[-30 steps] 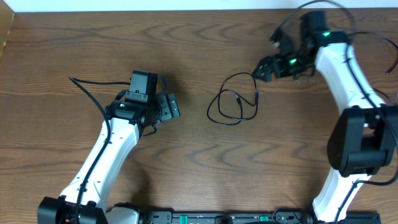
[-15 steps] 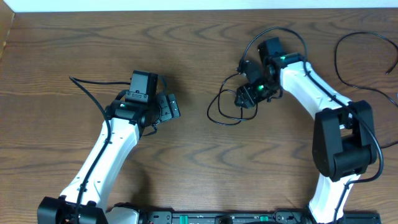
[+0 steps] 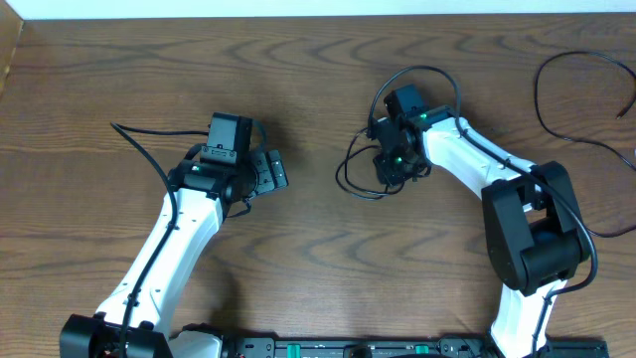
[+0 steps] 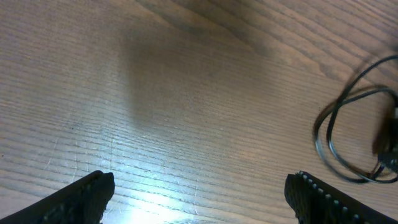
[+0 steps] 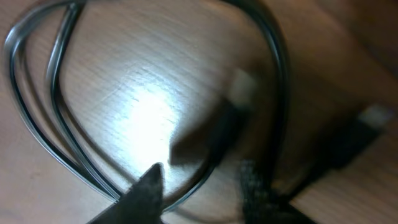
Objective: Untangle cables
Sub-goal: 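Reach the right gripper to the black cable coil and grasp it, then carry the black cable to the upper right with the right gripper and release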
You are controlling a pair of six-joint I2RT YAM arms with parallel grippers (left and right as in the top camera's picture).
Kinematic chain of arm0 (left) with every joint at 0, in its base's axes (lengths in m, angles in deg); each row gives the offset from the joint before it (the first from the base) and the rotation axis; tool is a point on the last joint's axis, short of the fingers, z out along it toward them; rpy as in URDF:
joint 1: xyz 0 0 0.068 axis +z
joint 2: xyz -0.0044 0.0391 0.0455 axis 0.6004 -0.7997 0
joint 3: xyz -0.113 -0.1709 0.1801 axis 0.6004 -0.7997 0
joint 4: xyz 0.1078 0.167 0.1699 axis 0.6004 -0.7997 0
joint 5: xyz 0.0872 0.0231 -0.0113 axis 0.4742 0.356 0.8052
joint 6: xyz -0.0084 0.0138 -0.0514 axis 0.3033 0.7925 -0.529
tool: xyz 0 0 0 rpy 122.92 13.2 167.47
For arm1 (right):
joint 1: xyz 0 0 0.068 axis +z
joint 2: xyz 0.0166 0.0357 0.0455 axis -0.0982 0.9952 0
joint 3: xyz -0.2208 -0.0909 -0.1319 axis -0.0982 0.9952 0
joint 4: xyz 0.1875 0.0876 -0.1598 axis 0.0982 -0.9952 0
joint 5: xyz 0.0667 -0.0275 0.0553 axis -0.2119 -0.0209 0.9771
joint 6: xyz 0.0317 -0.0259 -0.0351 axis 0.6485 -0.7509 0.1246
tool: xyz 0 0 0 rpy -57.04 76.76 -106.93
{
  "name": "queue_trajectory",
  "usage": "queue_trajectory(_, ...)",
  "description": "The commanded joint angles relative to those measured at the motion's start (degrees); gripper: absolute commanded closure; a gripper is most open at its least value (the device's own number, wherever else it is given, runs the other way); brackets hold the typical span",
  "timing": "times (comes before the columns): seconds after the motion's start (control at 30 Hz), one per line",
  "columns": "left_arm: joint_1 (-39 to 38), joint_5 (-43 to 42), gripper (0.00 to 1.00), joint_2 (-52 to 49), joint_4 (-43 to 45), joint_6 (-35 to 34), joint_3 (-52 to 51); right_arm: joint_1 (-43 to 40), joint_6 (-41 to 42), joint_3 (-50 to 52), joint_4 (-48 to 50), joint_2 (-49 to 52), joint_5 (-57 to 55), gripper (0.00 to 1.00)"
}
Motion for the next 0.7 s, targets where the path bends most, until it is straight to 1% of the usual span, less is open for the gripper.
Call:
queue_trajectory(0.0, 0.2, 0.5, 0.07, 0.0, -0.2, -0.5, -0.2, 0.2, 8.8, 0.8, 1.6, -1.0, -5.0, 0.78)
queue_trajectory(0.1, 0.2, 0.5, 0.07, 0.0, -0.2, -0.5, -0.2, 0.3, 13.6, 0.9, 3.1, -1.0, -5.4, 0.81)
queue_trajectory(0.17, 0.2, 0.5, 0.07, 0.0, -0.2, -0.5, -0.2, 0.7, 14.6, 1.1, 3.8, -0.9, -5.7, 0.81)
queue_trajectory(0.27, 0.2, 0.5, 0.07, 0.0, -0.2, -0.5, -0.2, 1.7, 17.3, 1.2, 3.7, -0.2, -9.3, 0.80)
queue_trajectory(0.3, 0.2, 0.5, 0.07, 0.0, -0.2, -0.5, -0.2, 2.2, 19.3, 1.2, 3.2, 0.5, -11.3, 0.80)
queue_trajectory(0.4, 0.2, 0.5, 0.06, 0.0, -0.2, -0.5, -0.2, 3.0, 22.8, 1.3, 2.2, 1.6, -12.7, 0.81)
queue_trajectory(0.43, 0.2, 0.5, 0.07, 0.0, -0.2, -0.5, -0.2, 3.2, 23.5, 1.3, 2.0, 2.0, -12.8, 0.82)
queue_trajectory(0.47, 0.2, 0.5, 0.07, 0.0, -0.2, -0.5, -0.2, 3.3, 23.8, 1.3, 1.7, 2.1, -12.8, 0.86)
queue_trajectory(0.53, 0.2, 0.5, 0.07, 0.0, -0.2, -0.5, -0.2, 3.3, 24.7, 1.3, 1.5, 2.2, -13.0, 0.99)
queue_trajectory(0.67, 0.2, 0.5, 0.07, 0.0, -0.2, -0.5, -0.2, 2.9, 25.2, 0.3, 1.5, 1.9, -13.1, 0.99)
